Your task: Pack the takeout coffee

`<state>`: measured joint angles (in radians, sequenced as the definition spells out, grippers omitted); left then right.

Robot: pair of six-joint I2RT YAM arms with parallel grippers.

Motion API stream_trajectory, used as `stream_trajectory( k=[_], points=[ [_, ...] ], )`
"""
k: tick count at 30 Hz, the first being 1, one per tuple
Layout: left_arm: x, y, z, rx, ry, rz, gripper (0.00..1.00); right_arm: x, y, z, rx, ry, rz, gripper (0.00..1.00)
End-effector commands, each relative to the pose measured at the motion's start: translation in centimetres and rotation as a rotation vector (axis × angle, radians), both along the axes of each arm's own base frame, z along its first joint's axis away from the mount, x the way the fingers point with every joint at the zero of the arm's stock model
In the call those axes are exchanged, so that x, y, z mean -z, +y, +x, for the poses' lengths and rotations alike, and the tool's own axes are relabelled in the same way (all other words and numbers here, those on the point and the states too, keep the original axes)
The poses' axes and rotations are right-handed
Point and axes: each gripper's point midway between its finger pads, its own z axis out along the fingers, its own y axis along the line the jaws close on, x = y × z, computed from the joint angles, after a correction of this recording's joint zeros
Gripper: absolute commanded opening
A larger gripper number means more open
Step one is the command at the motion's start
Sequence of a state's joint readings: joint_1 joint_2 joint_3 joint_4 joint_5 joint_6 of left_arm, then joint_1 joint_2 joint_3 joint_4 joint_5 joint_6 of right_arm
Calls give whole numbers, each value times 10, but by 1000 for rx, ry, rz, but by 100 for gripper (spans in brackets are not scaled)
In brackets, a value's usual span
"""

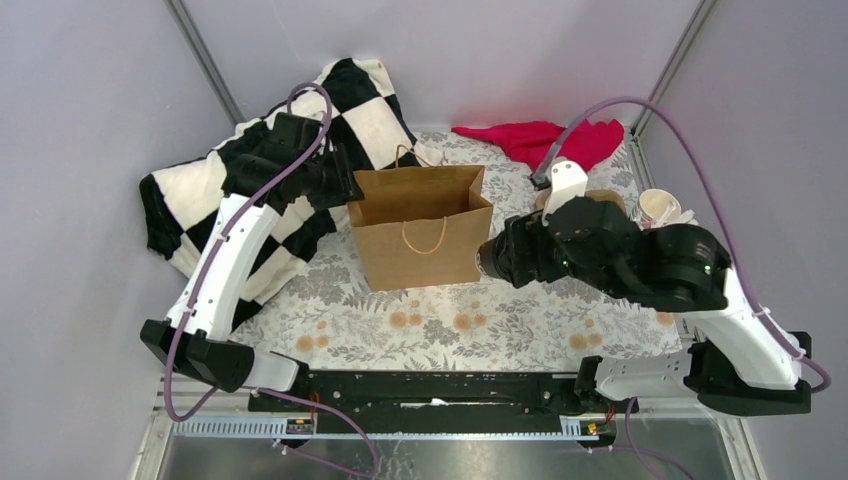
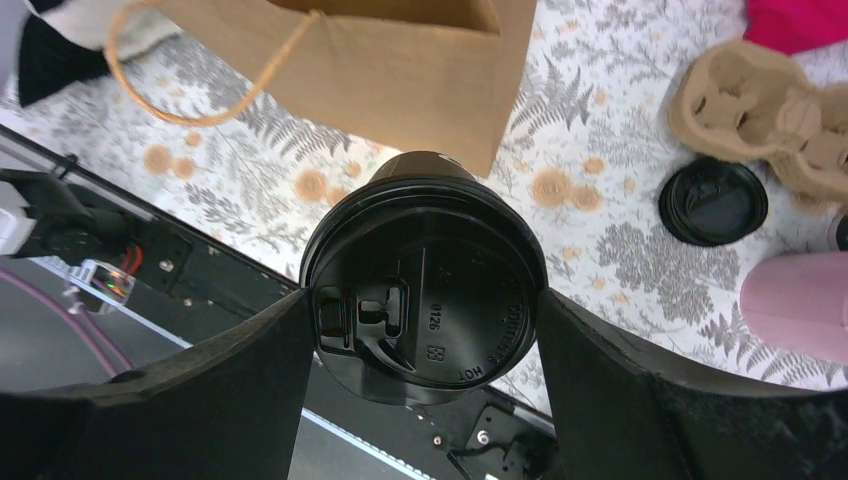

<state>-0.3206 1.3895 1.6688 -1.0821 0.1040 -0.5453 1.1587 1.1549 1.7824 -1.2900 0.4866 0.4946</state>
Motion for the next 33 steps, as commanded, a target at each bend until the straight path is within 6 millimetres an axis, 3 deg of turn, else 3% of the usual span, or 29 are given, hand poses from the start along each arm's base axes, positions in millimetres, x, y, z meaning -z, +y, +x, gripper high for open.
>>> stream_trajectory(
  k=[1, 4, 11, 14, 19, 22, 26, 33],
  points=[
    [3, 7, 5, 46, -54, 59, 45, -37, -2, 6, -10, -92, 58, 80],
    [1, 6, 10, 74, -98, 74, 36, -54, 5, 5, -50, -119, 111, 80],
    [-17, -7, 22, 165, -213, 60, 0, -93, 26, 5, -112, -165, 220, 80],
    [-34, -21, 16, 206, -317, 60, 0, -104, 38, 4, -141, -175, 271, 80],
    [-48, -47, -16, 245, -455, -9, 0, -105, 76, -2, -266, -162, 336, 79],
    [-36, -57, -39, 244, -484, -70, 0, -103, 97, -4, -324, -150, 355, 79],
    [-26, -52, -58, 181, -524, -152, 0, -98, 118, -9, -394, -120, 356, 79],
    [-4, -46, -84, 116, -518, -284, 0, -65, 129, -16, -447, -46, 301, 78]
  ],
)
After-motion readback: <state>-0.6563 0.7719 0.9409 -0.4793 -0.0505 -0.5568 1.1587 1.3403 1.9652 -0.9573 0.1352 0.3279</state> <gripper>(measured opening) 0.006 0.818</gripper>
